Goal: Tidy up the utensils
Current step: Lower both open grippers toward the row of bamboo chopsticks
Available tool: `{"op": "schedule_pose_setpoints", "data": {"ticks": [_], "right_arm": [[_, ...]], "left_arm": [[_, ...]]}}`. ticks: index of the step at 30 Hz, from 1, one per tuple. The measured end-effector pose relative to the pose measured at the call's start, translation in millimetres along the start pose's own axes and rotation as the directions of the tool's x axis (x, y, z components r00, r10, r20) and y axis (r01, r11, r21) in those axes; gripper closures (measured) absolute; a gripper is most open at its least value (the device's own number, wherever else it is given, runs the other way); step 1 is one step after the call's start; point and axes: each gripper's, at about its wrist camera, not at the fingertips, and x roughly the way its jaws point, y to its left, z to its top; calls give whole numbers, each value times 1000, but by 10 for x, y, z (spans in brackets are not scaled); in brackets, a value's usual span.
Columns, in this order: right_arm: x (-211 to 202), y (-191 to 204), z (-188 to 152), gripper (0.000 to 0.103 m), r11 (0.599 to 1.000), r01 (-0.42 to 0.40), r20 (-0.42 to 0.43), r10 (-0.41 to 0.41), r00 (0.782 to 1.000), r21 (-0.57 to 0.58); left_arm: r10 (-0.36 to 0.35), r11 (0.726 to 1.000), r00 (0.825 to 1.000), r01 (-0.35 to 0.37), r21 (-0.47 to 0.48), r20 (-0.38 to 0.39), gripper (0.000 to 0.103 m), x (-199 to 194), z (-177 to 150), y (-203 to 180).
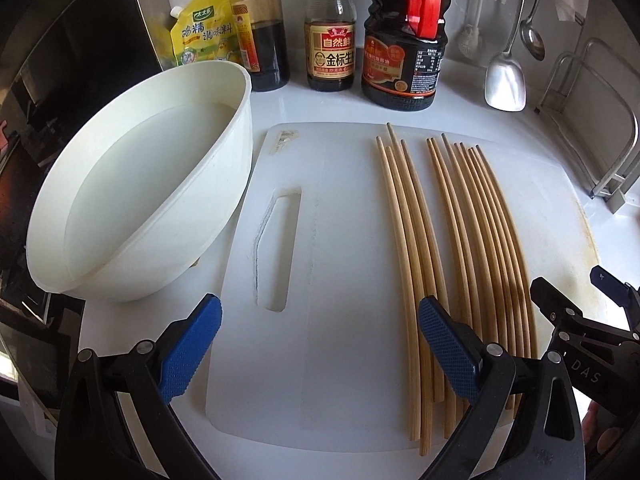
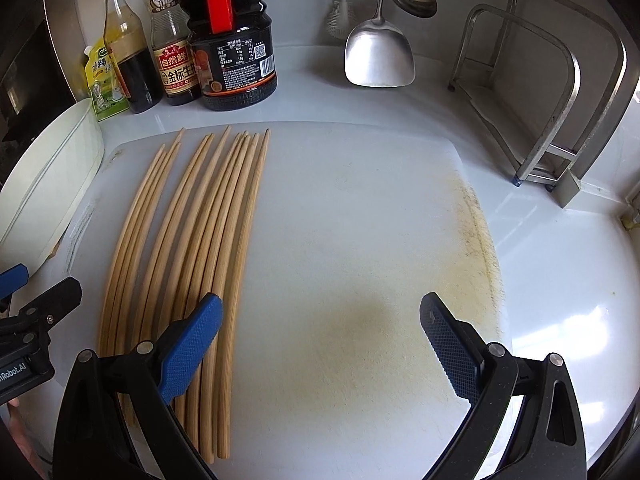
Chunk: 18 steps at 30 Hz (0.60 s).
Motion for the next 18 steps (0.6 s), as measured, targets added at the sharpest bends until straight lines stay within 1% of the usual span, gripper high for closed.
{"op": "schedule_pose_setpoints", "data": {"ticks": [6,11,18], "right_arm": [[53,13,12,8,1000,0,-9,0,1000,-3],[27,21,17,8,999,27,0,-27,1000,-33],[67,45,22,8,999,22,-24,-23,999,-50]], "left_arm": [[-3,1000,1000,3,-2,-4,6,51,2,-5],[-3,1000,1000,3,-1,-14,6,85,8,-15],[-4,1000,1000,4,5,-19,6,108,12,-42]]}}
